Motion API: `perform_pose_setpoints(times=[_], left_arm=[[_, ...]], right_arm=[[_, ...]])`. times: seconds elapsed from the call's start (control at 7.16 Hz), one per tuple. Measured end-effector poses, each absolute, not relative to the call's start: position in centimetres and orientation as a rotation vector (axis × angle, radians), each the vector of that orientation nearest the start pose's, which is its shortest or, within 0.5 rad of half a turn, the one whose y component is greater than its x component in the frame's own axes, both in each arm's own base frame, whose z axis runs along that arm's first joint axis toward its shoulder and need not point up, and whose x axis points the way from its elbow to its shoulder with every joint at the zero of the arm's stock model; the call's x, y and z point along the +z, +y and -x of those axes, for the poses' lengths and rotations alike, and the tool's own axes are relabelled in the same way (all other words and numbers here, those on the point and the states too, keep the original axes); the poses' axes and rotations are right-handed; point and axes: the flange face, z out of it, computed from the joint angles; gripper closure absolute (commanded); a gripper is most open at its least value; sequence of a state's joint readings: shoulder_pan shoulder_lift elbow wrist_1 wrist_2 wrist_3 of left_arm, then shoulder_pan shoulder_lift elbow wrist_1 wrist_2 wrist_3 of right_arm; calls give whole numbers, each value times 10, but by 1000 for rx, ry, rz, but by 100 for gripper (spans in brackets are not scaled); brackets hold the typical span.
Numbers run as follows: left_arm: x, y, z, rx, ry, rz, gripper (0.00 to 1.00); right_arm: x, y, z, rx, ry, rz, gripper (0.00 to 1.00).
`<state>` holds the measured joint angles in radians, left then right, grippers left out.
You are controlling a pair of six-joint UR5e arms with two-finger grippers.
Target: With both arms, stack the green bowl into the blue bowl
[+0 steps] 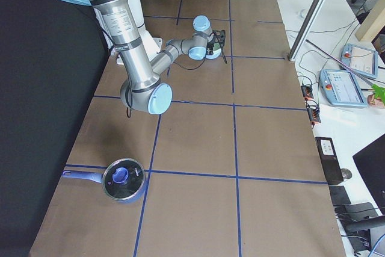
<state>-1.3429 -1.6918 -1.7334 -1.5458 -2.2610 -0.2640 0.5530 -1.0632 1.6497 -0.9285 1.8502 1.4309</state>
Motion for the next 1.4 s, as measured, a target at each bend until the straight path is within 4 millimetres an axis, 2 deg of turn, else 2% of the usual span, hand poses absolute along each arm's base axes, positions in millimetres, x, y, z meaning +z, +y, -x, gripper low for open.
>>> perform_pose_setpoints(times=[0.28, 0.42, 0.56, 0.84, 0.98, 1.4], left_arm=[[528, -543, -54, 51, 725, -68, 0], [534, -538, -52, 41, 724, -57, 0], [537, -536, -50, 21, 725, -47, 0], [541, -534, -46, -44, 715, -24, 0], [548, -534, -41, -67, 708, -13, 0], [586, -530, 17, -41, 692, -12, 0]], right_arm=[[254, -439, 496, 195, -1229, -190, 0], [256, -448, 484, 207, -1219, -189, 0], [260, -465, 456, 225, -1190, -178, 0], [276, -511, 368, 178, -1109, -170, 0], [300, -531, 325, 110, -1050, -185, 0], [392, -576, 216, -147, -840, -245, 0]])
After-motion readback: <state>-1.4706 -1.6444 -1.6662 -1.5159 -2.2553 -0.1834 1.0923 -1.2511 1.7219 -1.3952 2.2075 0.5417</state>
